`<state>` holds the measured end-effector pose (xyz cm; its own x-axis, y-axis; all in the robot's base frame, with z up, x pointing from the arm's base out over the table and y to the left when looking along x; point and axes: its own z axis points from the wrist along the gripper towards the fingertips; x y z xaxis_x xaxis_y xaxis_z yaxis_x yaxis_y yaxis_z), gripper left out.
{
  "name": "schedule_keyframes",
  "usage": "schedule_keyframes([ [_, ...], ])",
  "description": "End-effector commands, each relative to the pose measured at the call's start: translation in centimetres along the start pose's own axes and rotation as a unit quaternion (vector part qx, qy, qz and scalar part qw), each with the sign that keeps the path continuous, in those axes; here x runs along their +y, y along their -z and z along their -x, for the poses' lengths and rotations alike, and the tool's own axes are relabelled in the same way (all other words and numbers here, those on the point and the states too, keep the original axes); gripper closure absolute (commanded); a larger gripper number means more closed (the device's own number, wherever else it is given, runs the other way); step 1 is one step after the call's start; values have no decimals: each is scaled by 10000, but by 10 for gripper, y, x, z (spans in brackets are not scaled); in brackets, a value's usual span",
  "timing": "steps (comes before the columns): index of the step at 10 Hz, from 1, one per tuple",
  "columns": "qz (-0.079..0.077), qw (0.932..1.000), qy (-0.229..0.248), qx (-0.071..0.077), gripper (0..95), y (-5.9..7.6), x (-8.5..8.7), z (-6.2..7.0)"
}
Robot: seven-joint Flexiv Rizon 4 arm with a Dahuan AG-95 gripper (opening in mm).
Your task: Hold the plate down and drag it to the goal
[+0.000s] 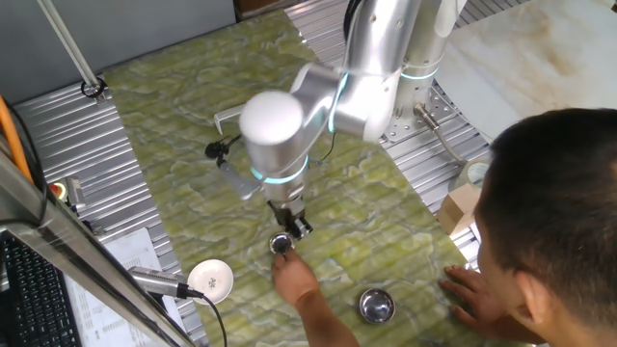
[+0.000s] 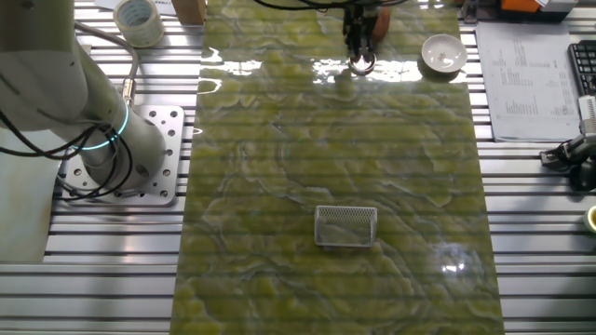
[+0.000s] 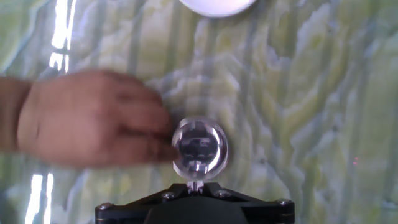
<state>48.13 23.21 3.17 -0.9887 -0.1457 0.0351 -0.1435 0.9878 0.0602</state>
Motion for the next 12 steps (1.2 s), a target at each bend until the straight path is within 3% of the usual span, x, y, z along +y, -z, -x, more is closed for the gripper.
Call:
schedule_keyframes([
  [1,-34,10000,2,-39,950,-2,-1,0],
  [5,-36,10000,-11,-75,950,-14,-1,2],
  [8,-46,9999,142,-35,950,-10,-10,1],
  [9,-40,9997,254,9,760,-8,-16,0],
  [12,93,9993,367,-37,760,-15,-21,-13],
])
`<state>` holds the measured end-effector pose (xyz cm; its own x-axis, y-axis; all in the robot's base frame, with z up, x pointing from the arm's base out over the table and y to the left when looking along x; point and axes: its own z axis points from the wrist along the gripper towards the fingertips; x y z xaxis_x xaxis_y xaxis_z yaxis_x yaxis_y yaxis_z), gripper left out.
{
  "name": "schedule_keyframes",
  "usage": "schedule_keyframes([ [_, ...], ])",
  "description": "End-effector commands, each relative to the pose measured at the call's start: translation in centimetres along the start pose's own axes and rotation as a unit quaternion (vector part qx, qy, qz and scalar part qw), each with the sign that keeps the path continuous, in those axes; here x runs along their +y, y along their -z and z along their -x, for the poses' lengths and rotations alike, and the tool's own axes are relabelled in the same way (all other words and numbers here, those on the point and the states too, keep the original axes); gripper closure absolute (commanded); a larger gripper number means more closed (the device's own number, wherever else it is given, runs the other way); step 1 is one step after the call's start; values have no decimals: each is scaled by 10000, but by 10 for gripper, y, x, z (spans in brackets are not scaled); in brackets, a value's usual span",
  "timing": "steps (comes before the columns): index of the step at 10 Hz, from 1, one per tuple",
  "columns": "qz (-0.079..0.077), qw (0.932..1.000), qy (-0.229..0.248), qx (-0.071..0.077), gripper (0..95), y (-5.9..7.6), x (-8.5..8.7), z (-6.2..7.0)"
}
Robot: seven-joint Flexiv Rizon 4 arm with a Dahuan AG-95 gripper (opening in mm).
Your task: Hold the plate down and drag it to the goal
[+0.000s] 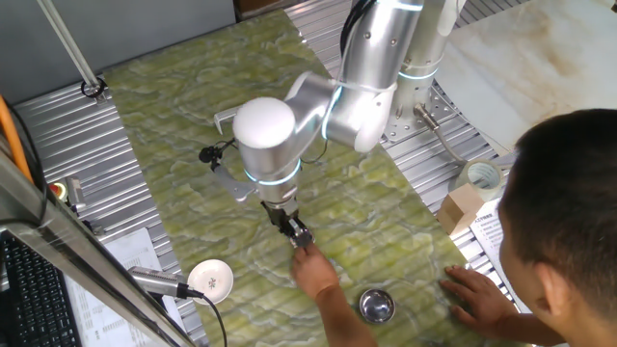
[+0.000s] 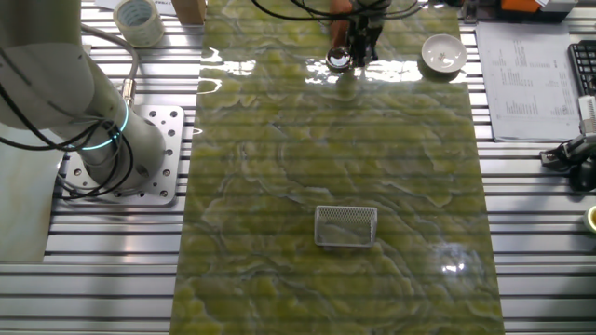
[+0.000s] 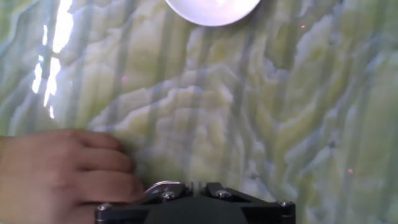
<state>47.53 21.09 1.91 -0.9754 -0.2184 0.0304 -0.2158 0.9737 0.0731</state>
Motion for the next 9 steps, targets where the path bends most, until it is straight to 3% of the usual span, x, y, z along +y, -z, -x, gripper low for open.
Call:
schedule_keyframes([
  [1,58,10000,-1,-17,760,-6,-1,-11],
  [3,207,9998,-20,-34,760,-3,0,-19],
  [5,245,9997,5,89,760,9,1,-20],
  [9,226,9997,-23,80,760,0,7,-27],
])
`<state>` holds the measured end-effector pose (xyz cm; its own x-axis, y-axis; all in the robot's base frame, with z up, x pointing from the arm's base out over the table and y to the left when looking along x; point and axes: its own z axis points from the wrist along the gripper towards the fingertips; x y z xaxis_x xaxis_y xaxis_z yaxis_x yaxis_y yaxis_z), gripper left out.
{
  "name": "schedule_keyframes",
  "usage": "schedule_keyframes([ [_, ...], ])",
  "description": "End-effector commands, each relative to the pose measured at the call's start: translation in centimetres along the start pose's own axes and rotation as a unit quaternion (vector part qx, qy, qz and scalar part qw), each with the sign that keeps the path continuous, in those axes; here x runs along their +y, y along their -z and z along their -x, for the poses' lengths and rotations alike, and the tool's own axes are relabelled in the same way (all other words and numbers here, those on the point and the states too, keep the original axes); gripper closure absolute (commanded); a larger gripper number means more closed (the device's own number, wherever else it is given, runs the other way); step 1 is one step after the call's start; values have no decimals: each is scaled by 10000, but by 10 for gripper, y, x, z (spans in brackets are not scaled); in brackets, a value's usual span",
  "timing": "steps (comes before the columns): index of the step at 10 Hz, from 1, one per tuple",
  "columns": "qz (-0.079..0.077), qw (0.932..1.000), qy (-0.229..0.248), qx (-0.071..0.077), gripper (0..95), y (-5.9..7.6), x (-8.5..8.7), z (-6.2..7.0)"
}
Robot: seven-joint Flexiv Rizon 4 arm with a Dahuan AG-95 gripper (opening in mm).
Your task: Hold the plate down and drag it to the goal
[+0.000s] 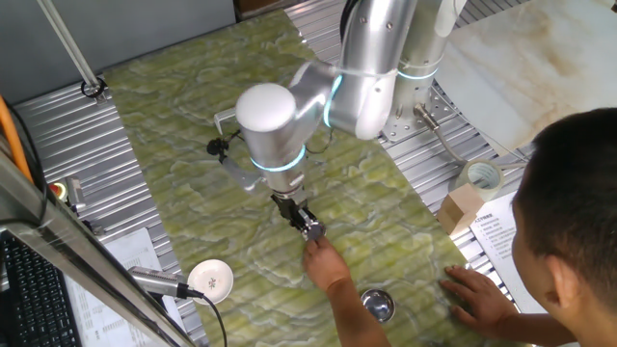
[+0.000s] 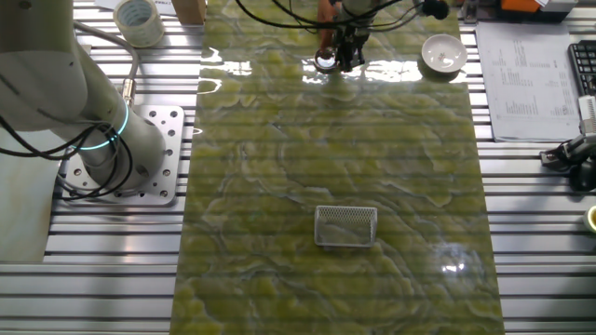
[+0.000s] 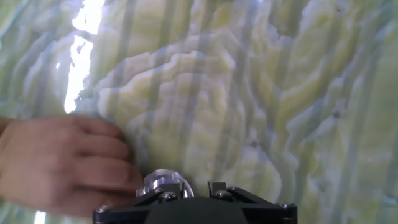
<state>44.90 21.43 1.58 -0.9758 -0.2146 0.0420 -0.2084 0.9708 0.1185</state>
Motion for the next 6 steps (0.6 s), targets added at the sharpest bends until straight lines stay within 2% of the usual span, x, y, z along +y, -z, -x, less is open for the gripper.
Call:
schedule_keyframes([
  [1,-7,10000,17,25,760,4,-1,-2],
  [3,-5,10000,44,32,760,5,-1,-3],
  [6,19,9997,198,108,760,7,-2,-17],
])
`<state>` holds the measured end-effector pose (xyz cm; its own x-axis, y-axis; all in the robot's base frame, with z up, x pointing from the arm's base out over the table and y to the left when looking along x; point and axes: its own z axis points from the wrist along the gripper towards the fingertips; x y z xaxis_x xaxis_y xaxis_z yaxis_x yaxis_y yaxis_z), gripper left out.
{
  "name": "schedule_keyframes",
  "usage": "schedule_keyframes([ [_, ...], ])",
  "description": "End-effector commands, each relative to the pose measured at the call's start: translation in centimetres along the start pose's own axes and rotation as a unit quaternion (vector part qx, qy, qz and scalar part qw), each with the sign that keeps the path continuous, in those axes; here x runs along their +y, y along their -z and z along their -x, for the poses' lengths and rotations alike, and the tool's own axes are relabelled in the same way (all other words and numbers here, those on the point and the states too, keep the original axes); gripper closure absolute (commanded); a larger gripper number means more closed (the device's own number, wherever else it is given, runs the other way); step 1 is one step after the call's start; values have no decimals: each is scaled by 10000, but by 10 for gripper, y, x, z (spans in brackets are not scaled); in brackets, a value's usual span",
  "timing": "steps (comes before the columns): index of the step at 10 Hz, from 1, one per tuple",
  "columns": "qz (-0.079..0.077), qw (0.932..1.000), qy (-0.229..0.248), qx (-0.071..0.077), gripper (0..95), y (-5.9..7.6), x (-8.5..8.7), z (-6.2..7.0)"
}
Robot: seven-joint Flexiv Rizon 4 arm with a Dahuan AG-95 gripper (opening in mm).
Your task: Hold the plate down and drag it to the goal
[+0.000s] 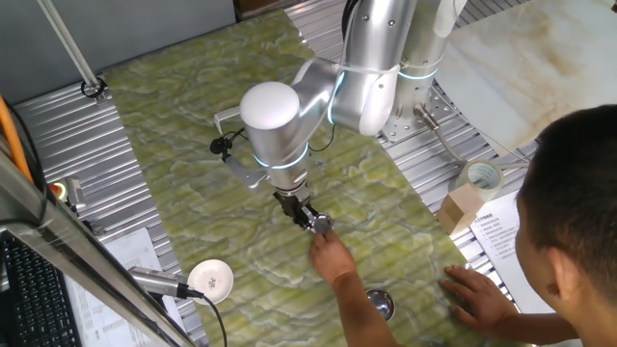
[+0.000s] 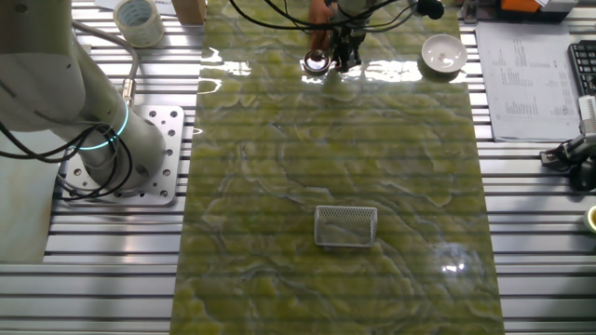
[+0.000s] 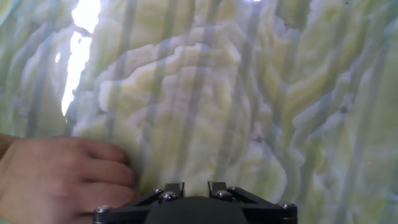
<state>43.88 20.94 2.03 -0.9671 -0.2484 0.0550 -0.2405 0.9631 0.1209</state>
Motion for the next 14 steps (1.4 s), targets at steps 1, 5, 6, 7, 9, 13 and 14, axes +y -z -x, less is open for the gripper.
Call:
schedule_keyframes([
  [1,24,10000,49,54,760,4,0,-11],
  [5,20,9999,77,91,760,4,1,-18],
  [6,15,9999,49,87,760,4,1,-18],
  [7,13,10000,40,69,760,2,1,-18],
  [9,24,10000,43,51,760,-1,2,-17],
  [13,-5,10000,-53,43,950,-5,9,-14],
  [14,-4,10000,-57,46,950,-5,9,-14],
])
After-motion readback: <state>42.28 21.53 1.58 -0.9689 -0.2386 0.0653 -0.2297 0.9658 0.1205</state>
